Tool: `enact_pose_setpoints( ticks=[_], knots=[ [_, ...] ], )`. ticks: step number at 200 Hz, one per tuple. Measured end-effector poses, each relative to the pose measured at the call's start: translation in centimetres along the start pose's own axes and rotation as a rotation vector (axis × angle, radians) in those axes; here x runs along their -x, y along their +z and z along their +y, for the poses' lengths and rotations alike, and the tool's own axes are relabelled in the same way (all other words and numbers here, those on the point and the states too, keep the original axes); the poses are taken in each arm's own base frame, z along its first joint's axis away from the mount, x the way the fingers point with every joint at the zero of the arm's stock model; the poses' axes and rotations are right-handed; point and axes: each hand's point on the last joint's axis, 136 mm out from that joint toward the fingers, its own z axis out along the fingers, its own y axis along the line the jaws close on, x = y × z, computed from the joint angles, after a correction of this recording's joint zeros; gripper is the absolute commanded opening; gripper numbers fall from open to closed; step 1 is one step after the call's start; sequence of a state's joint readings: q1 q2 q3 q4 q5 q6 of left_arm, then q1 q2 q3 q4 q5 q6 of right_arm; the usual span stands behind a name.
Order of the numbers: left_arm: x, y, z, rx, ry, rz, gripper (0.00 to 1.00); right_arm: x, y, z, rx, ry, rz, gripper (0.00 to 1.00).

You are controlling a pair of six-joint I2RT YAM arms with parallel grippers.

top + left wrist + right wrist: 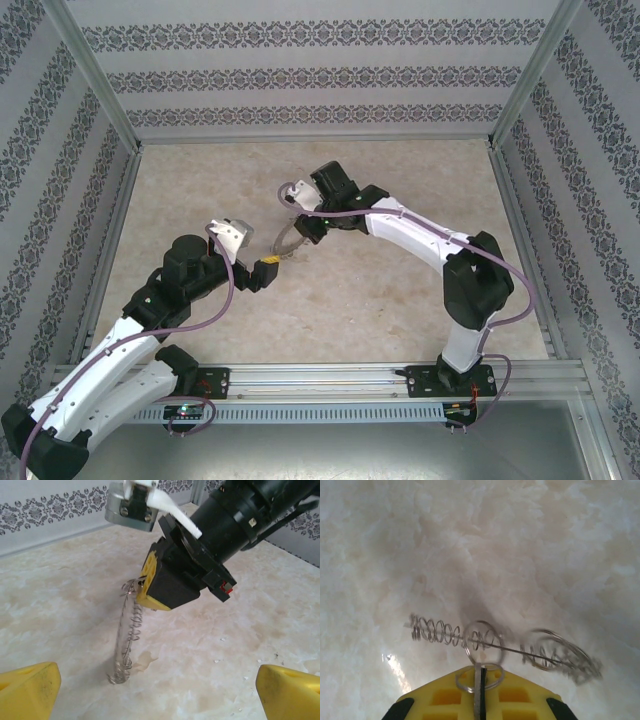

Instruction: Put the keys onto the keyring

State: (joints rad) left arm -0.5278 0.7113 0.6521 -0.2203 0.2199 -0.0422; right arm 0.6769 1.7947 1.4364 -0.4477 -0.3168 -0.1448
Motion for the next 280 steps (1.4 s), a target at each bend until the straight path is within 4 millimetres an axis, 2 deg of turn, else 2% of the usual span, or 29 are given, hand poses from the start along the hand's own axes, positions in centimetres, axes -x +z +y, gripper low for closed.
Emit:
enact_pose_setpoints(
  ticks=[29, 74, 90, 114, 140, 159, 170, 177, 181, 210, 223, 239, 255, 270, 280],
  knots=[
    [0.0, 0.0, 0.2, 0.014, -0.012, -0.001, 1.00, -2.3, 1.5, 0.1, 0.026, 0.058, 0.015, 0.00],
    [-0.3, 0.4, 0.4, 0.021, -0.018, 0.012, 1.00, -8.8, 2.4, 1.2, 0.055, 0.157, 0.102, 0.00],
    [-0.5, 0.6, 0.5, 0.022, -0.019, 0.020, 1.00, -10.7, 2.0, 1.6, 0.058, 0.189, 0.115, 0.05],
    [-0.5, 1.1, 0.5, 0.020, -0.025, 0.025, 1.00, -12.4, 1.7, 2.0, 0.056, 0.229, 0.117, 0.13],
    [-0.9, 1.7, 0.6, 0.021, -0.044, 0.035, 1.00, -13.8, 1.8, 2.0, 0.045, 0.280, 0.120, 0.29],
    [-1.2, 2.0, 0.7, 0.020, -0.057, 0.036, 1.00, -14.5, 1.3, 1.9, 0.018, 0.309, 0.108, 0.51],
    [-1.2, 2.1, 0.7, 0.021, -0.066, 0.027, 1.00, -14.5, 0.7, 1.7, -0.007, 0.305, 0.090, 0.73],
    [-1.2, 2.2, 0.8, 0.025, -0.073, 0.020, 1.00, -14.4, 0.1, 1.5, -0.028, 0.306, 0.072, 0.94],
    [-1.2, 2.2, 0.8, 0.028, -0.078, 0.018, 1.00, -14.2, -0.2, 1.3, -0.041, 0.309, 0.060, 0.98],
    [-1.5, 2.5, 2.4, 0.114, -0.109, 0.014, 1.00, -11.9, -4.5, -0.2, -0.179, 0.279, -0.085, 0.98],
    [-1.8, 2.7, 3.4, 0.169, -0.111, 0.017, 1.00, -10.9, -7.3, -1.4, -0.264, 0.277, -0.174, 0.98],
    [-2.0, 2.7, 5.3, 0.251, -0.110, 0.024, 1.00, -10.4, -11.1, -3.6, -0.387, 0.298, -0.280, 0.98],
    [-2.5, 2.7, 8.0, 0.350, -0.117, 0.034, 1.00, -11.3, -15.1, -6.3, -0.531, 0.341, -0.398, 0.98],
    [-3.0, 2.4, 11.0, 0.456, -0.141, 0.045, 1.00, -13.3, -18.6, -8.9, -0.684, 0.394, -0.500, 0.98],
    [-3.5, 2.1, 13.1, 0.527, -0.160, 0.046, 1.00, -15.0, -20.1, -10.4, -0.778, 0.417, -0.550, 0.98]
  ],
)
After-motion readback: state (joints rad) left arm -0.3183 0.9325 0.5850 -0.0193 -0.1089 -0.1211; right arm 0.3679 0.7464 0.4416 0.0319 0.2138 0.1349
